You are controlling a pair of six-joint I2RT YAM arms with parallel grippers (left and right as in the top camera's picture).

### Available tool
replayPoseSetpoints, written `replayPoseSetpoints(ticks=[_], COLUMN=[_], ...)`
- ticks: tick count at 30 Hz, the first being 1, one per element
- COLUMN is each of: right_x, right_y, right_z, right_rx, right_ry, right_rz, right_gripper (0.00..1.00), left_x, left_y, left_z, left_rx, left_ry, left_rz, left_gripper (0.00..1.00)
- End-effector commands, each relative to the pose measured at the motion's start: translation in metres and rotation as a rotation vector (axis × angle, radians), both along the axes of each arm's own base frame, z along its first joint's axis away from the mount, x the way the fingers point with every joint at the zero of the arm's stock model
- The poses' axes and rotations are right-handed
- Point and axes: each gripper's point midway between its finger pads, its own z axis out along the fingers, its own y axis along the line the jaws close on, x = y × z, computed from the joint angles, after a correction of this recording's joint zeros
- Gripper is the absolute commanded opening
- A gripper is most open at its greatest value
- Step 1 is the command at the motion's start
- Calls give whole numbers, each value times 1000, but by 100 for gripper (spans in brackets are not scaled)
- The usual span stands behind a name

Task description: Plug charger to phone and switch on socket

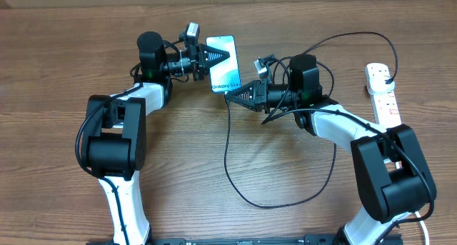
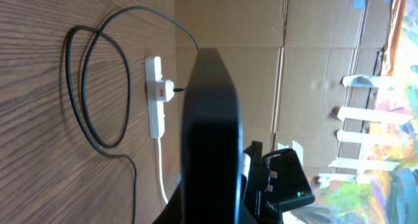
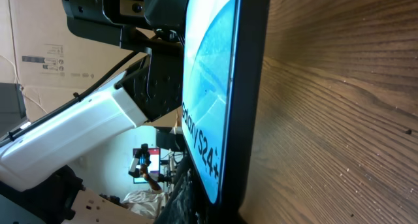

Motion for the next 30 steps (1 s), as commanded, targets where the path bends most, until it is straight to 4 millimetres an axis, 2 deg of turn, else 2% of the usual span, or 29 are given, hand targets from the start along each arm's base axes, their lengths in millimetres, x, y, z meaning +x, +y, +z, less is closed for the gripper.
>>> replayPoseSetpoints(ticks=[1,7,11,13,14,15,22,25,30], right_x=[21,23,24,24,23,24,26,22,13], right_y=[-8,-9,-11,-12,-12,-13,-27,-29,-24], right_z=[-5,1,5,11,13,15,22,24,21], right_rx=[-30,-9,4,21,29,35,61,70,63], right_ry=[-5,-13,-31,-56,-67,-76,-98,-102,-148], right_rz=[-103,-106,-100,-86,-77,-73,-57,-34,19], right_gripper=[4,4,20,20,23,31,31,40,44], left_x=[-13,-10,-9,-10,-10,-9,-9,-9,-4], left_y=[-7,-6,-6,-6,-6,-6,-6,-6,2], left_z=[8,8,8,8,8,8,8,8,8], left_rx=[-9,-8,-8,-8,-8,-8,-8,-8,-5], left_ry=[-15,-16,-19,-19,-19,-19,-19,-20,-32], left_rz=[-90,-71,-68,-68,-68,-68,-67,-63,-39], left_gripper=[5,5,4,4,4,5,4,5,4])
